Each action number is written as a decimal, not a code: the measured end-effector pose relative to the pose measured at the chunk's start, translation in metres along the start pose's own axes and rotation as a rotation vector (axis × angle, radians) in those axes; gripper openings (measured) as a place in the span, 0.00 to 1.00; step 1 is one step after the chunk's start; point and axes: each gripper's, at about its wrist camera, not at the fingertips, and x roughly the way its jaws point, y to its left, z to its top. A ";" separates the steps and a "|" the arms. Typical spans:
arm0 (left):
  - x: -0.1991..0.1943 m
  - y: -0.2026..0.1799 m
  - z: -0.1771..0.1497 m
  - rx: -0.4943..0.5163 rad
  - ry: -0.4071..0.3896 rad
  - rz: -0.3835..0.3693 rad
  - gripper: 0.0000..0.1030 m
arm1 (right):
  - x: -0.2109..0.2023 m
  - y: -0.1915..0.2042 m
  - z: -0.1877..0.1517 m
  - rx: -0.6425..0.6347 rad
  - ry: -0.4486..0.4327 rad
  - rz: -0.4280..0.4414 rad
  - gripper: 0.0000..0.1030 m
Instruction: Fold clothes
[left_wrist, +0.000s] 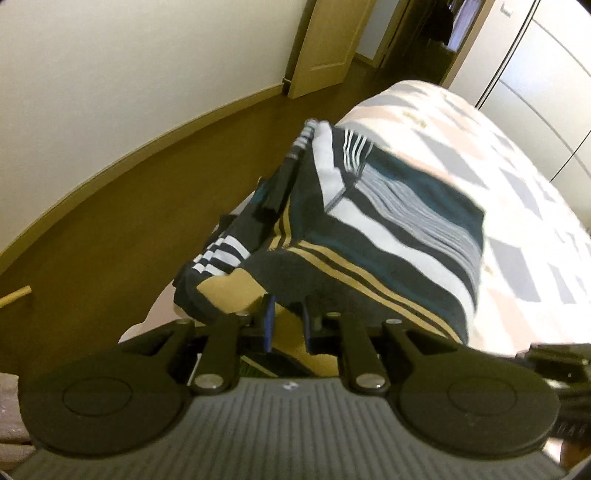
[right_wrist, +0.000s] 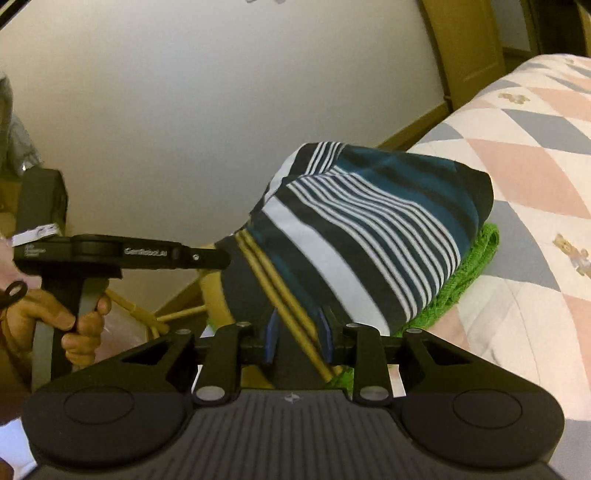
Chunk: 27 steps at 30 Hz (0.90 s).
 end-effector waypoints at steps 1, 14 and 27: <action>0.005 -0.003 -0.001 0.006 -0.001 0.016 0.12 | 0.006 0.001 -0.005 -0.011 0.032 -0.014 0.28; -0.119 -0.092 -0.017 0.038 -0.083 0.183 0.61 | -0.071 -0.011 -0.034 0.160 -0.054 -0.011 0.62; -0.250 -0.162 -0.049 0.101 -0.192 0.212 0.99 | -0.175 0.032 -0.043 0.201 -0.139 -0.157 0.98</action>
